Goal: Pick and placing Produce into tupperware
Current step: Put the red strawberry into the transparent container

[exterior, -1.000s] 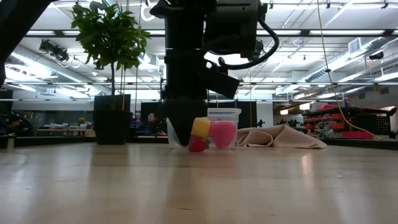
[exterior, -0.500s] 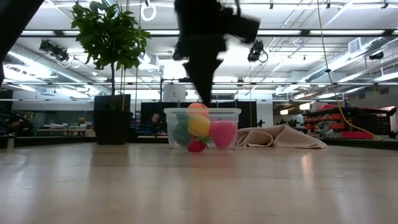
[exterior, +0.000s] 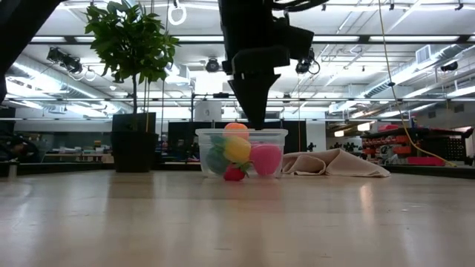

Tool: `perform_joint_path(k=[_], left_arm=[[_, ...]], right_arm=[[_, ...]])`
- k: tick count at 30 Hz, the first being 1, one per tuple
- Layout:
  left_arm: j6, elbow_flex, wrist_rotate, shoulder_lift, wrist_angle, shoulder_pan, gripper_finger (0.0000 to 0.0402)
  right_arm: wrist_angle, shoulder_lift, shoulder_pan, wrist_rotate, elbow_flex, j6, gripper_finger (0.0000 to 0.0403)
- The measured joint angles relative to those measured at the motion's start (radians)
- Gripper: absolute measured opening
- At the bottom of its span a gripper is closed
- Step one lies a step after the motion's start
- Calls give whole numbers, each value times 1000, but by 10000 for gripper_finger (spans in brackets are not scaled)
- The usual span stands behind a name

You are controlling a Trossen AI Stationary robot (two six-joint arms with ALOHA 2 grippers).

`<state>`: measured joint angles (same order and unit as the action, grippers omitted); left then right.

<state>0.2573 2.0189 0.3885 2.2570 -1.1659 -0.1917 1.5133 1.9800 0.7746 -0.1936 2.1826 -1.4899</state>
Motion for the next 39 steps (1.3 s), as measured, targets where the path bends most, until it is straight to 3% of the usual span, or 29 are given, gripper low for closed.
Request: perform_joint_path(k=[6,10,17,23,31,39], left_arm=[[0,-16,-1,0,15,4,223],[13,-16,8,0,36,3,250],[-27,-16,47,15,81,4,229],[-60,-17,27,98,45,-9,210],[-72,-18,48,132,43,-10,219],[-114,-18,138,132,32,-11,212]], right_arm=[[0,0,0,0,0,0,195],[-1,0,0,0,0,-3,195],[-2,0,-10,7,0,-7,195],[-14,0,-27,19,0,-2,195],[-21,0,-27,23,0,-2,195],[-21,0,-28,23,0,-2,195]])
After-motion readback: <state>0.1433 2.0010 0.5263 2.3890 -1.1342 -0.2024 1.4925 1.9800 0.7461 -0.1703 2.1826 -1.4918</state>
